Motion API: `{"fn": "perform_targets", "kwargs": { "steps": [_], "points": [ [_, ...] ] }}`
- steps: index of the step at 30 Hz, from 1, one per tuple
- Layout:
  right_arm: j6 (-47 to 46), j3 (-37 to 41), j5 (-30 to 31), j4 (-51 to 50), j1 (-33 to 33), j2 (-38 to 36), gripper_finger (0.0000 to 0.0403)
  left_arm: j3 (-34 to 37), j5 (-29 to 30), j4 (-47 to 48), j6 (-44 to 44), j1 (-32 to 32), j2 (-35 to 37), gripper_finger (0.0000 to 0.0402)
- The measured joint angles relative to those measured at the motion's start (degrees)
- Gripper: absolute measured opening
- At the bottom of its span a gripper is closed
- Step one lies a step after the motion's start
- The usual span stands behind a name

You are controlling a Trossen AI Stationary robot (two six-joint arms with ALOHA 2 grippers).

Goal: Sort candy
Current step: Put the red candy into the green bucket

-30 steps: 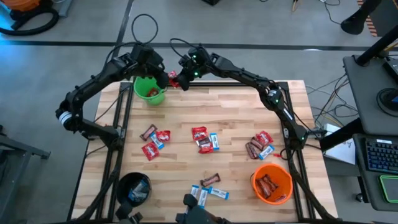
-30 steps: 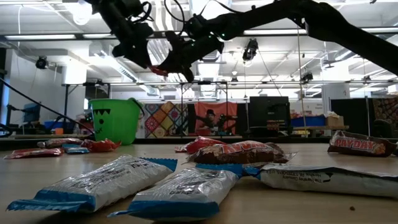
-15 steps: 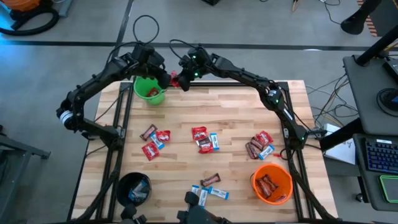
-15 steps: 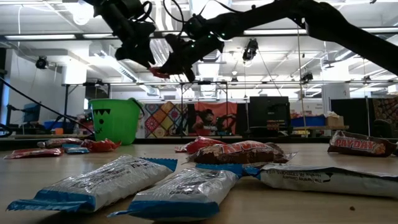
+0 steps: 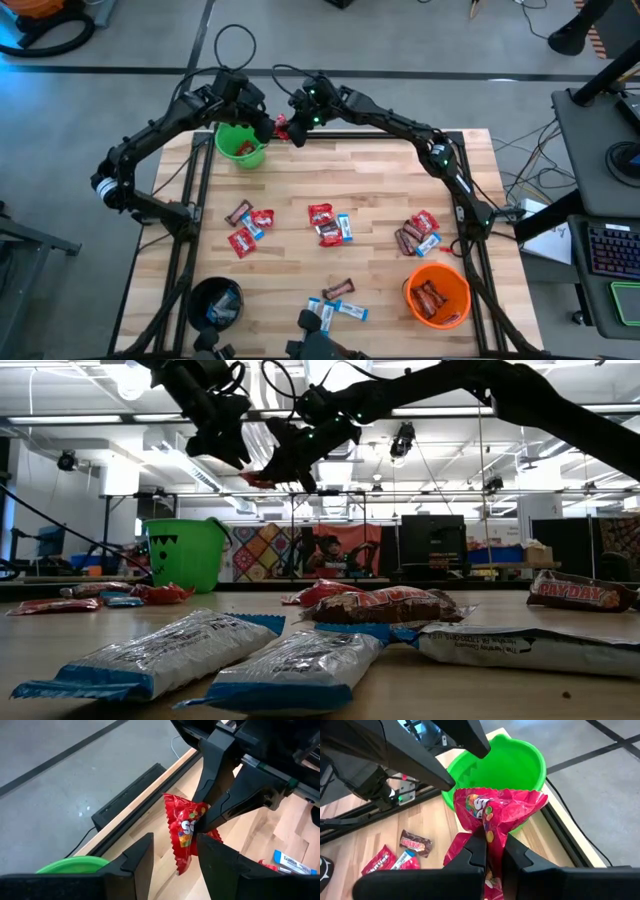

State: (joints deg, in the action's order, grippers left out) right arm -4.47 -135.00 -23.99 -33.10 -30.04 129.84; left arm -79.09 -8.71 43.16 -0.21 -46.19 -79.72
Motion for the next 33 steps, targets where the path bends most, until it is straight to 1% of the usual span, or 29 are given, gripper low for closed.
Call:
{"fn": "perform_targets", "kwargs": {
  "steps": [4, 11, 15, 19, 22, 24, 29, 33],
  "points": [
    [0.0, 0.0, 0.0, -0.1, 0.0, -0.1, 0.0013, 0.0, 0.2, 0.0, -0.3, 0.0, 0.0, 0.0147],
    [0.2, 0.0, 0.0, -0.3, 0.0, -0.6, 0.0013, 0.0, 0.7, -0.3, 1.4, 0.0, 0.0, 0.0191],
    [2.5, 0.0, 0.0, -0.1, 0.0, -1.3, 0.0013, 0.0, 0.7, -1.1, 3.7, 0.0, -0.1, 0.0206],
    [3.2, 0.0, 0.2, -0.1, 0.0, -1.6, 0.0013, 0.0, 0.7, -2.0, 4.7, 0.0, -0.9, 0.021],
    [4.2, 0.0, 1.9, -0.3, 0.0, -1.6, 0.0013, 0.0, 0.6, -2.4, 4.3, 0.0, -1.8, 0.021],
    [4.5, 0.0, 2.9, -0.2, 0.1, -1.6, 0.0013, 0.0, -0.4, -2.6, 4.2, 0.0, -2.5, 0.021],
    [4.5, 0.0, 3.0, -0.4, 0.1, -1.6, 0.0013, 0.0, -4.2, -3.2, 3.5, 0.0, -4.5, 0.021],
    [4.5, 0.0, 3.1, -1.2, 0.2, -1.6, 0.0013, -1.5, -4.3, -2.3, 4.2, 0.0, -5.5, 0.0203]
  ]
}}
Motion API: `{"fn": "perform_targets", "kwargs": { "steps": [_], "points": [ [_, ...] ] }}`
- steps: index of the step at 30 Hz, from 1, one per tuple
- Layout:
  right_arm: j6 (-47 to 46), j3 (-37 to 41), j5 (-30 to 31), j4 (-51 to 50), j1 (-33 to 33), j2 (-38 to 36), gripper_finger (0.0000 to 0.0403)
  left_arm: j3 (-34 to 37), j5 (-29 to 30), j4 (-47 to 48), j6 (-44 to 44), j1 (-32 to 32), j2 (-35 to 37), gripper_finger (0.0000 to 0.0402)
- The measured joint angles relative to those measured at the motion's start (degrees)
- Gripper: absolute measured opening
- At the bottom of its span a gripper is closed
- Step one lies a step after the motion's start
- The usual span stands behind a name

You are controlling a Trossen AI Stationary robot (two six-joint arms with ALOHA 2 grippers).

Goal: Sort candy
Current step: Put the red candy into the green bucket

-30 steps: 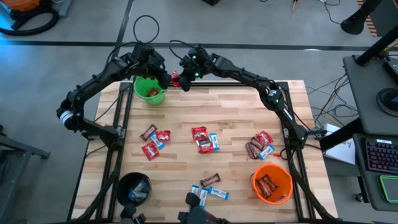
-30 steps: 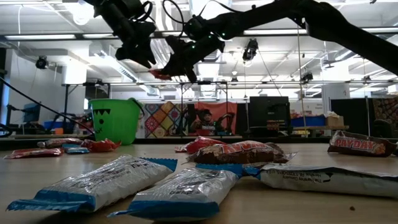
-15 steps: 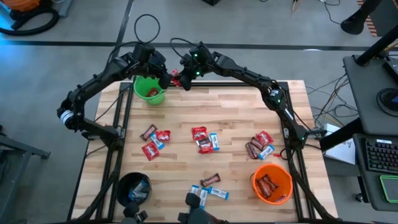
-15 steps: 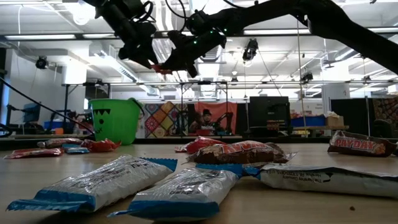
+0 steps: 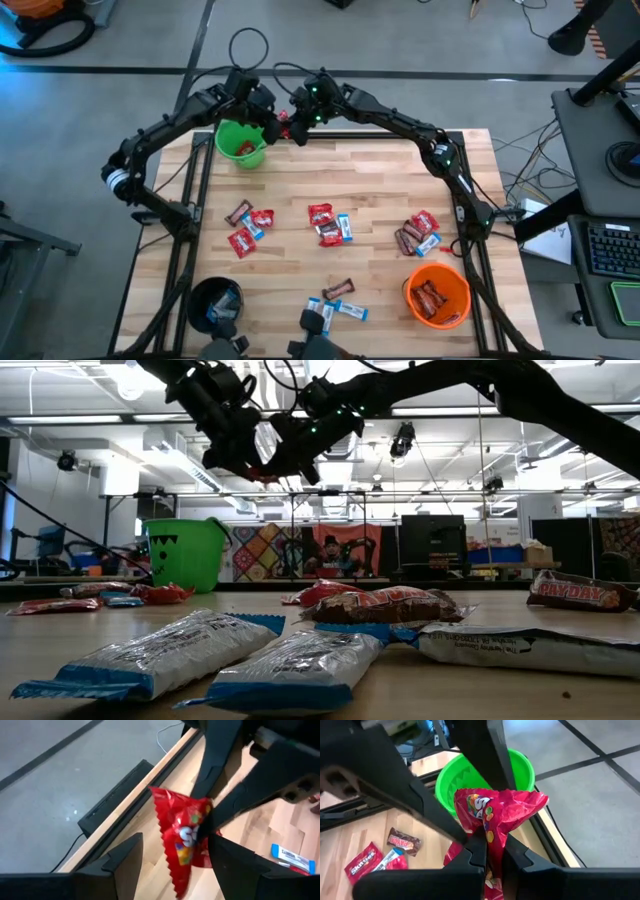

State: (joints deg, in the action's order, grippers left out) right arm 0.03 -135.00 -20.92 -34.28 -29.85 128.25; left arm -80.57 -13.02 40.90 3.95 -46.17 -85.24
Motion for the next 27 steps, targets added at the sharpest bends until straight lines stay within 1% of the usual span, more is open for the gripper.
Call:
{"fn": "perform_targets", "kwargs": {
  "steps": [7, 13, 27],
  "points": [
    [0.0, 0.0, 0.0, -0.7, 0.1, 0.0, 0.0013, -4.1, 0.0, 3.6, 2.8, -0.1, 0.0, 0.0165],
    [0.0, 0.0, 0.0, -1.2, 0.1, -0.1, 0.0013, -3.0, 0.0, 3.9, 2.6, -0.2, 0.0, 0.0137],
    [1.0, 0.0, 0.5, -1.6, 1.4, -0.6, 0.0013, -2.5, -0.1, 3.2, 2.6, -0.2, 0.0, 0.013]
  ]
}}
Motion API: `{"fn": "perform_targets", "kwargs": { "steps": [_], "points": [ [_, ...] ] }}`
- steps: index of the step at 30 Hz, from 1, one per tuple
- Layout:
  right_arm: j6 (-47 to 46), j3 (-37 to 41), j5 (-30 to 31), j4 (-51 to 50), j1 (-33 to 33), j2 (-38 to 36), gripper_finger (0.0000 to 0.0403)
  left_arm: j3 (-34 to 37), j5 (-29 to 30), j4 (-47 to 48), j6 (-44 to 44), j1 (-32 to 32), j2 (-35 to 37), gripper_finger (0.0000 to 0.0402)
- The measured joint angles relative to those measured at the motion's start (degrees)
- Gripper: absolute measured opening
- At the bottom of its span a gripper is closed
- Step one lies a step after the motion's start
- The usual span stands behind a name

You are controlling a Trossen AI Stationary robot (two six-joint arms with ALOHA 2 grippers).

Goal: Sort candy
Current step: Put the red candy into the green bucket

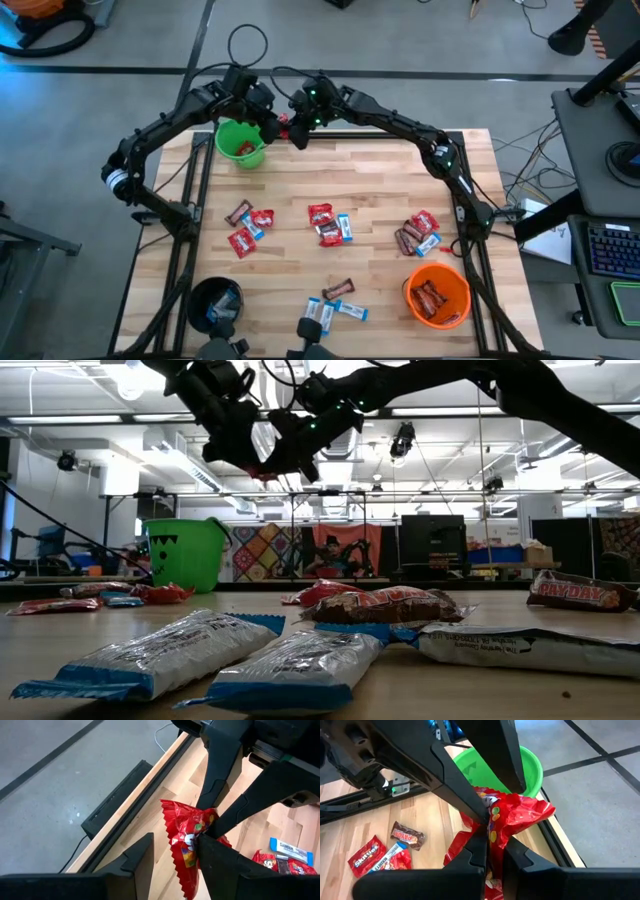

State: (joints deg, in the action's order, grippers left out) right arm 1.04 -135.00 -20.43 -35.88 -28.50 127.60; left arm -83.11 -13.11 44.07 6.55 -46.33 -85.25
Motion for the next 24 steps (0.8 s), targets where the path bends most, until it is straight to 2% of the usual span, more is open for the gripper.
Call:
{"fn": "perform_targets", "kwargs": {
  "steps": [5, 12, 24],
  "points": [
    [0.0, 0.0, 0.0, -0.1, 0.1, -0.4, 0.0013, 0.0, -0.3, 0.0, -0.1, 0.0, 0.0, 0.01],
    [0.5, 0.0, 1.2, -0.8, 0.1, -1.1, 0.0013, 0.0, -2.5, -0.2, -0.7, 0.0, 0.1, 0.0011],
    [1.1, 0.0, 2.3, -1.9, 0.2, -1.5, 0.0016, 0.0, -3.1, -0.1, -2.7, 0.0, 0.1, 0.0001]
  ]
}}
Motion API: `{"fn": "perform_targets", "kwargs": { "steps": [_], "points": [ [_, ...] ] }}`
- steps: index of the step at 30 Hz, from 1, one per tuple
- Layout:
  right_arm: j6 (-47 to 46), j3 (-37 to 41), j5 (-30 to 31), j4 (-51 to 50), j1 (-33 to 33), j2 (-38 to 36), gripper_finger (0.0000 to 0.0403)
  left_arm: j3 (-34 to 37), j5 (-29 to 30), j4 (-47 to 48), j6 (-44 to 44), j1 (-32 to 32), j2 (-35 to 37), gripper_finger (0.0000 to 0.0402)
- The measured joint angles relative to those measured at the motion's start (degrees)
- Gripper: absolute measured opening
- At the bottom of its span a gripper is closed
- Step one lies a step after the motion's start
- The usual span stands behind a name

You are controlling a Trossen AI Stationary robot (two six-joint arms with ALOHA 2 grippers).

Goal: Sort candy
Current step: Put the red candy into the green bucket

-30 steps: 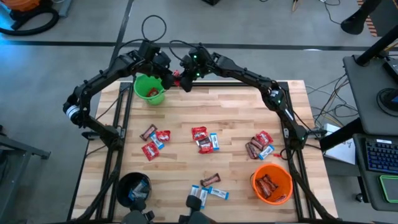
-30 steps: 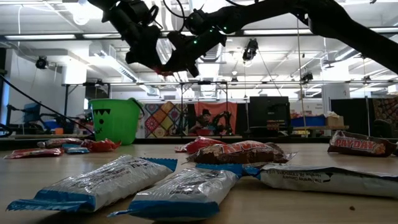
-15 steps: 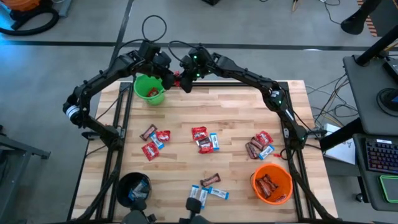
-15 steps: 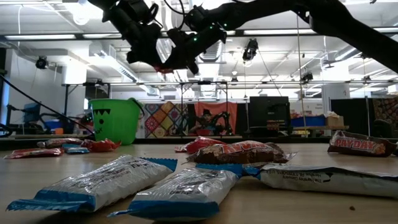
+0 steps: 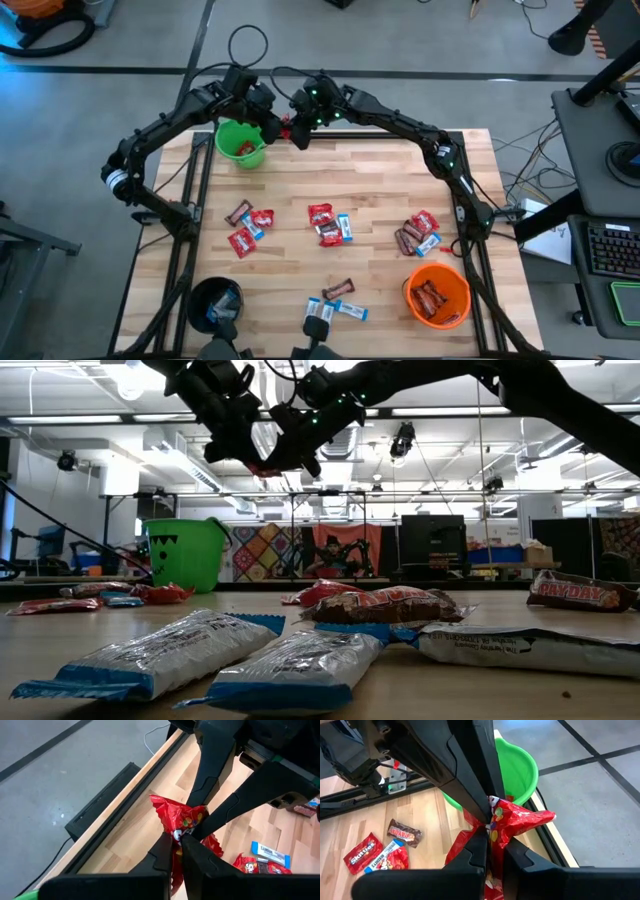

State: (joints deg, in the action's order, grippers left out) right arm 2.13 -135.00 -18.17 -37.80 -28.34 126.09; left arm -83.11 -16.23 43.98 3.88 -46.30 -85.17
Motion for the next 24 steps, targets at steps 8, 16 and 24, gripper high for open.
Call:
{"fn": "perform_targets", "kwargs": {
  "steps": [8, 16, 24],
  "points": [
    [0.0, 0.0, 0.1, -0.6, 0.0, -0.3, 0.0084, 0.0, 0.7, 1.3, -0.5, -0.1, -0.1, 0.0],
    [0.0, 0.0, 3.9, -2.5, -0.2, -0.3, 0.0142, 0.0, 5.4, 4.9, 0.4, -0.4, 0.0, 0.0],
    [0.0, 0.0, 9.3, -10.8, -0.5, -0.3, 0.0155, -0.4, 17.4, 13.4, 3.1, -3.7, 0.9, 0.0]
  ]
}}
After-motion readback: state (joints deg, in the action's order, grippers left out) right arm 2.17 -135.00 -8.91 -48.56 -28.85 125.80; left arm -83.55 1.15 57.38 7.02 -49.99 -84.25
